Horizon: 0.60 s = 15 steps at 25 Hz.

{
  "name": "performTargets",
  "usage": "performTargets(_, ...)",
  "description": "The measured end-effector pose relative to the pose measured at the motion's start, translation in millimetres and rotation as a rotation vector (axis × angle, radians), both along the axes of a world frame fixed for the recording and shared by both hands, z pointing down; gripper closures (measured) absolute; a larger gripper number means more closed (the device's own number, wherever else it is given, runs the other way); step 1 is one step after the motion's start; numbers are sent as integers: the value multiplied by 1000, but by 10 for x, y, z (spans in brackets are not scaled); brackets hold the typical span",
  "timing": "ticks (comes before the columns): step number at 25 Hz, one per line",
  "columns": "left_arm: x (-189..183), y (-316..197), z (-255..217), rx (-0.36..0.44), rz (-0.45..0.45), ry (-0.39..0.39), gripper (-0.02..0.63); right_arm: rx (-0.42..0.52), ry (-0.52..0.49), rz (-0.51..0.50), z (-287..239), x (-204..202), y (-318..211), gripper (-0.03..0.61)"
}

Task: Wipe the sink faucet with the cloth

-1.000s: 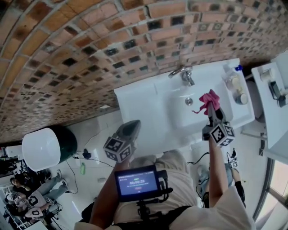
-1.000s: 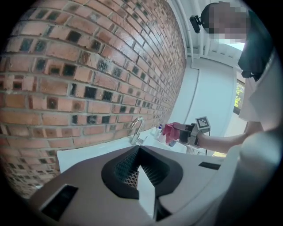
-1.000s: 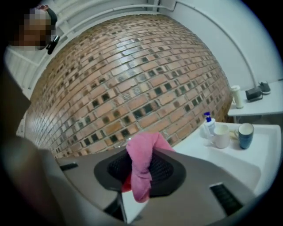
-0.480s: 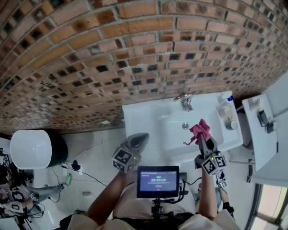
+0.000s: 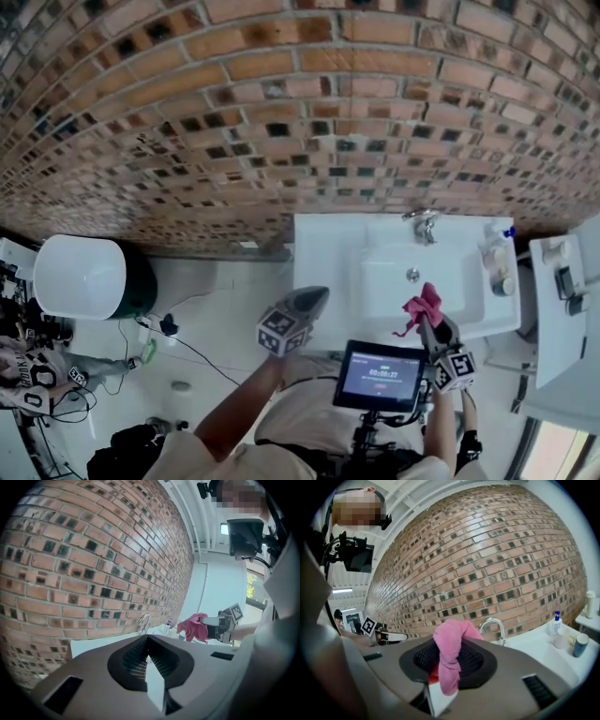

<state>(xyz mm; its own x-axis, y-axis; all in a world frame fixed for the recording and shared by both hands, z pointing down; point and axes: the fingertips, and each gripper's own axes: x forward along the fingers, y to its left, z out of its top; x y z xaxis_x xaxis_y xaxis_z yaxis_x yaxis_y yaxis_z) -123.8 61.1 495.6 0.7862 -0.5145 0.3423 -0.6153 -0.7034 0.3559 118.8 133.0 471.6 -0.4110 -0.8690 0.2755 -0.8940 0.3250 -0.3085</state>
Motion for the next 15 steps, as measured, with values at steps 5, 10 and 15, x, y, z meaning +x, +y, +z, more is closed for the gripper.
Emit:
performTargets(5,-90,105,153,-61,-49,8,621,-109,-5,-52,435,-187,59,471)
performTargets(10,-137,198,310,-93,-61,-20,621,-162,-19,-80,664,-267,-17,471)
performTargets(15,-282,145,390,-96,-87,-62,621,-165,-26,-103,673,-326,-139,471)
